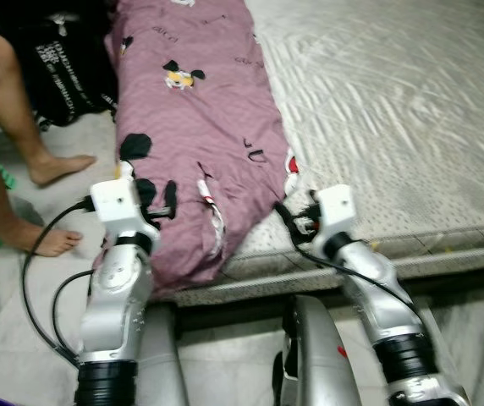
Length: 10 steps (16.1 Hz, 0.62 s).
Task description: Clean up the room
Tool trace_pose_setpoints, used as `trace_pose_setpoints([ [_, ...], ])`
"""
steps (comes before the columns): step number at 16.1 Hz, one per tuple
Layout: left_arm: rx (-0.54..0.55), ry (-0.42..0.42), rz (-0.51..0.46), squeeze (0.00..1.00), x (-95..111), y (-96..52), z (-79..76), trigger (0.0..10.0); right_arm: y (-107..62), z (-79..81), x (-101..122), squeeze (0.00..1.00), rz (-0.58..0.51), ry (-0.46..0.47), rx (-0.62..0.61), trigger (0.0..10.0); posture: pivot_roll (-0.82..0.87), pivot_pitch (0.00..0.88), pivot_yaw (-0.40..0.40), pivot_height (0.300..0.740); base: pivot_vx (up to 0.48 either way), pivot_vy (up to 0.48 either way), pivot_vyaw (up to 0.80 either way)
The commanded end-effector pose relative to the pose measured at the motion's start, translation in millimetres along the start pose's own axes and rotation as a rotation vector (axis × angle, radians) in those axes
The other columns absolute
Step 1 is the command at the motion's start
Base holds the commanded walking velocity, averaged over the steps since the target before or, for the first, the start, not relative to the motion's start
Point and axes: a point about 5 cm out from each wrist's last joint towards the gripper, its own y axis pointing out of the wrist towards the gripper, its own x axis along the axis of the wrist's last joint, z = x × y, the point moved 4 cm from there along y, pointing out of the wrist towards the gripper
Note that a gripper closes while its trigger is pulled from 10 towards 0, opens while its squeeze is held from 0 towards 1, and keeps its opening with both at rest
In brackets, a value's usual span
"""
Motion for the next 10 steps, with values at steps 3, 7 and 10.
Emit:
trace_pose_setpoints([
  [3,0.027,0.033,0.020,0.00,-2.5,-4.9,3.5,10.0,2.4,16.0,-9.7,0.00,0.051,-0.114,0.151,10.0,0.02,0.131,-0.005,0.558,0.000,0.000,0.00],
  [7,0.042,0.051,0.032,0.00,-4.1,-11.7,5.4,10.0,1.2,20.8,-12.4,0.00,0.048,-0.181,0.272,10.0,0.05,0.150,-0.005,0.558,0.000,0.000,0.20],
  [10,0.050,0.055,0.031,0.00,-1.7,-13.8,9.3,10.0,19.4,14.8,5.8,0.00,-0.021,-0.030,0.113,10.0,0.08,0.151,-0.001,0.558,0.000,0.000,0.67],
])
